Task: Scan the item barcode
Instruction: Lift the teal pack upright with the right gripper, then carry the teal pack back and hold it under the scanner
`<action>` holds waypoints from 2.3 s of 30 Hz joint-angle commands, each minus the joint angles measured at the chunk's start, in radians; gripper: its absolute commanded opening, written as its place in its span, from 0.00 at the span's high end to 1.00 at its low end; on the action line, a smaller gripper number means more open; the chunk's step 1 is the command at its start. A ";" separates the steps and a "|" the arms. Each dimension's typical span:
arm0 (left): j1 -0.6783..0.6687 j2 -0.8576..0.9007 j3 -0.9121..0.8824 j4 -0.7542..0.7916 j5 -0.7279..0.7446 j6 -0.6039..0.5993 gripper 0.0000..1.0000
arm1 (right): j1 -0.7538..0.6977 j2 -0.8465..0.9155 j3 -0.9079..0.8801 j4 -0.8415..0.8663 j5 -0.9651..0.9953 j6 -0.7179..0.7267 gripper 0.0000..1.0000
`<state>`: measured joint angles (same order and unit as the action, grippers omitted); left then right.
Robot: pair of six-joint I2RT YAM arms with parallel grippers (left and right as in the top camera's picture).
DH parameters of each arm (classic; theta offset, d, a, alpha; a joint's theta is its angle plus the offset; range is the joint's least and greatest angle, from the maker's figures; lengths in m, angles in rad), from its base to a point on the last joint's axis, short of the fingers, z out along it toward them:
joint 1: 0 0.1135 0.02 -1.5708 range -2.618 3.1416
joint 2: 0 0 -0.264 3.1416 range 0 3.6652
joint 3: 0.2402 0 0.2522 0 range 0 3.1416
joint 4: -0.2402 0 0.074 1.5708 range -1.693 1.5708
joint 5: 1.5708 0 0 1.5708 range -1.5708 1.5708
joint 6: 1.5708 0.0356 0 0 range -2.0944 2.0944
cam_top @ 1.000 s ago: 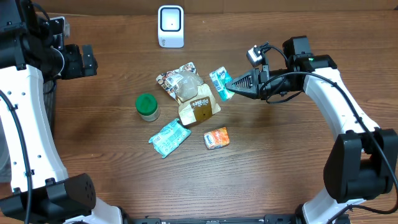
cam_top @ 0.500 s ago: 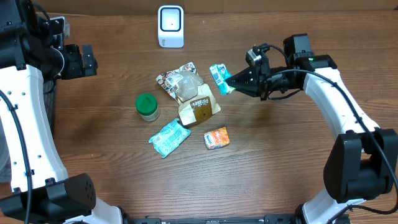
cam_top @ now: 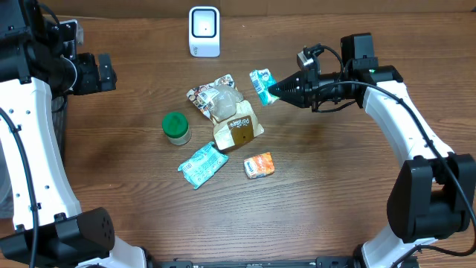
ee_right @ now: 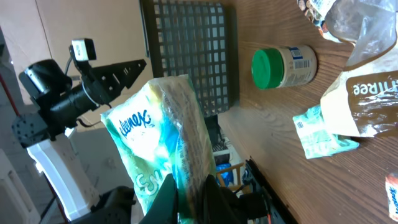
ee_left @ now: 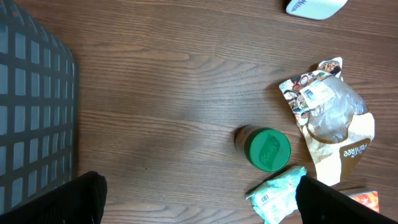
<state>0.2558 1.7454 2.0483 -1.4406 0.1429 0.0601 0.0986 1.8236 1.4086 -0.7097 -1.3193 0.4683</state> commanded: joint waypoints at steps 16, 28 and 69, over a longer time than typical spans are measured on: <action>0.001 0.001 -0.005 0.001 0.011 0.022 0.01 | -0.001 -0.008 0.015 0.051 -0.002 0.086 0.96; 0.001 0.001 -0.005 0.001 0.011 0.022 0.01 | -0.001 -0.008 0.015 0.051 -0.028 0.084 0.96; 0.001 0.001 -0.005 0.001 0.011 0.022 0.01 | 0.350 0.153 0.842 -0.333 1.633 -0.334 0.96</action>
<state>0.2558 1.7454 2.0483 -1.4406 0.1432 0.0601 0.3824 1.9106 2.2398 -1.0988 0.0265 0.2462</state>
